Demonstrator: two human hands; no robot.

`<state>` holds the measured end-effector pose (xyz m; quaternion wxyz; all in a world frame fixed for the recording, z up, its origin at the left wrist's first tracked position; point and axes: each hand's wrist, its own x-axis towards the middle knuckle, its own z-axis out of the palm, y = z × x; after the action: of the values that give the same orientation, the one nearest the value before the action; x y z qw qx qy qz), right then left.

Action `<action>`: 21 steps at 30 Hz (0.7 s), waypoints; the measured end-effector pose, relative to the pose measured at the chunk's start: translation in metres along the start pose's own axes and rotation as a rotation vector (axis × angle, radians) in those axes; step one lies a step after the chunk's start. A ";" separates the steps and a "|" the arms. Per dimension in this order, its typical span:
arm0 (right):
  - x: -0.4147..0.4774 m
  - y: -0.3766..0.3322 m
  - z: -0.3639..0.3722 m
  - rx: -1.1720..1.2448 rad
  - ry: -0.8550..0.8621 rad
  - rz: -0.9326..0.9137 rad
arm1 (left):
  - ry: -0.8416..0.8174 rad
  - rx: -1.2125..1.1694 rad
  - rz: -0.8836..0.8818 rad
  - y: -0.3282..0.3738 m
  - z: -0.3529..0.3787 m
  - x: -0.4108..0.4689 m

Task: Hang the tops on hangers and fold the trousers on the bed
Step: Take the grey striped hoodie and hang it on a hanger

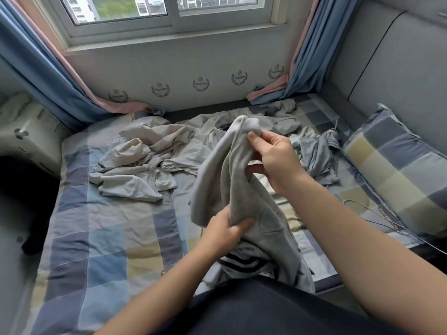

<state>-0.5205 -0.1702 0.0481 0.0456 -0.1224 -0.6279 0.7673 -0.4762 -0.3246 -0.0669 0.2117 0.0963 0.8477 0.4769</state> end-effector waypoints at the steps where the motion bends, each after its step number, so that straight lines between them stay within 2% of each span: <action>1: -0.001 0.000 0.000 0.017 0.007 0.004 | 0.051 -0.013 0.016 0.000 0.000 0.002; 4: -0.008 0.009 -0.010 0.076 -0.034 0.060 | 0.187 -0.202 0.013 0.008 -0.007 0.010; 6: -0.016 0.021 -0.023 0.007 -0.092 0.109 | 0.263 -0.382 -0.021 0.013 -0.018 0.017; 9: -0.037 0.049 -0.048 -0.279 -0.227 0.169 | 0.389 -0.525 -0.144 0.019 -0.042 0.027; 13: -0.078 0.107 -0.064 -0.700 -0.433 0.244 | 0.417 -0.779 -0.233 0.026 -0.061 0.032; 15: -0.092 0.135 -0.054 -0.769 -0.409 0.222 | 0.411 -0.875 -0.243 0.034 -0.062 0.031; 18: -0.090 0.162 -0.049 -0.812 -0.213 0.151 | 0.373 -0.981 -0.279 0.042 -0.060 0.032; 21: -0.070 0.161 -0.068 -0.863 -0.097 0.194 | 0.425 -1.079 -0.293 0.039 -0.067 0.034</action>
<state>-0.4232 -0.1544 -0.1118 -0.1113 -0.1524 -0.8777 0.4404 -0.5379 -0.3428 -0.0125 0.1199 -0.2403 0.5139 0.8147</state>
